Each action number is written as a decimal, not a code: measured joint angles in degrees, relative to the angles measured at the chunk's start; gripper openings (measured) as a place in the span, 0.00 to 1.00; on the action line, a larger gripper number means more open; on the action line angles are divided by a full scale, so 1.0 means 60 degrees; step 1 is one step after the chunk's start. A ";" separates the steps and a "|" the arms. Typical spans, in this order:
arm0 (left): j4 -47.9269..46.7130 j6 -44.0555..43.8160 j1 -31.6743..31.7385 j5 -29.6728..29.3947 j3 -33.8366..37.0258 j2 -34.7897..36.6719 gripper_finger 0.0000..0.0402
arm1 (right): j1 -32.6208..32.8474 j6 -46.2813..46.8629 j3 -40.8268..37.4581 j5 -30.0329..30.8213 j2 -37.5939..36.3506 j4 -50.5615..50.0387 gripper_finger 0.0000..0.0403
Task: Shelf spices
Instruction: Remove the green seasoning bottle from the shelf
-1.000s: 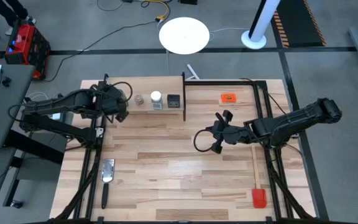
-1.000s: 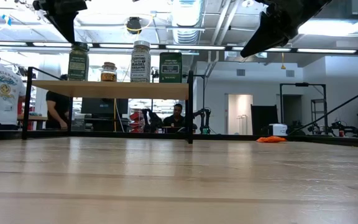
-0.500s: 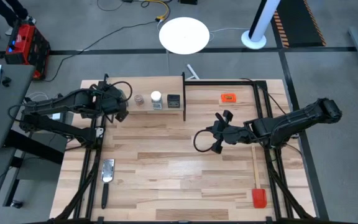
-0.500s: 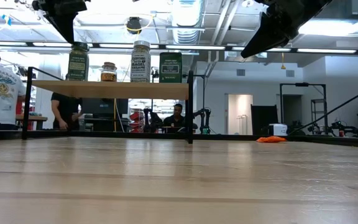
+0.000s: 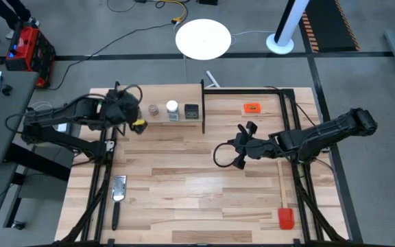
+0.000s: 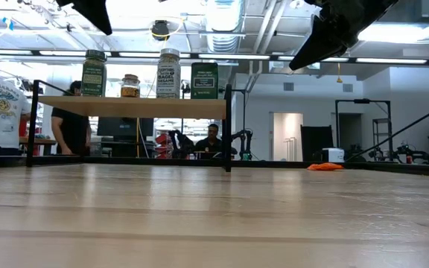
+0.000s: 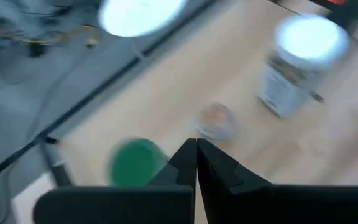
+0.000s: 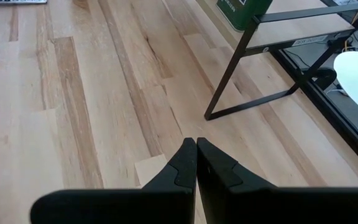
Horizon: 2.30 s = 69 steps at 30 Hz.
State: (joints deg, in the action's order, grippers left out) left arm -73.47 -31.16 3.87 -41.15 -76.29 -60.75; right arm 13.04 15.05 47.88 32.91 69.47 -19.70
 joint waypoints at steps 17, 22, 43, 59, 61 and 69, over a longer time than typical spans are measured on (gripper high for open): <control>0.0314 0.1950 0.3005 0.0874 -0.0163 -0.0433 0.00 | -0.0011 0.0014 0.0000 0.0004 0.0004 0.0003 0.04; 0.0428 0.2223 0.3152 0.1098 -0.0163 -0.0696 0.00 | -0.0011 0.0011 0.0000 0.0004 0.0004 0.0006 0.04; -0.0200 0.1776 0.3152 0.1204 -0.0153 -0.0962 0.00 | 0.0007 0.0007 0.0000 0.0004 0.0004 -0.0018 0.04; -0.0027 0.2261 0.3097 0.1781 -0.0149 -0.0969 0.00 | 0.0007 0.0007 0.0000 0.0004 0.0004 -0.0080 0.04; -0.0019 0.2269 0.3097 0.1503 -0.0149 -0.0969 0.00 | 0.0007 0.0009 0.0000 0.0004 0.0004 -0.0079 0.04; 0.0534 0.2588 0.2360 0.1254 -0.0609 -0.0608 0.00 | 0.0007 0.0011 0.0000 0.0004 0.0004 -0.0116 0.04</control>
State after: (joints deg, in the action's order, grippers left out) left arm -70.27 -15.63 18.03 -33.63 -79.95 -64.40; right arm 13.08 15.11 47.88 32.93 69.49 -20.40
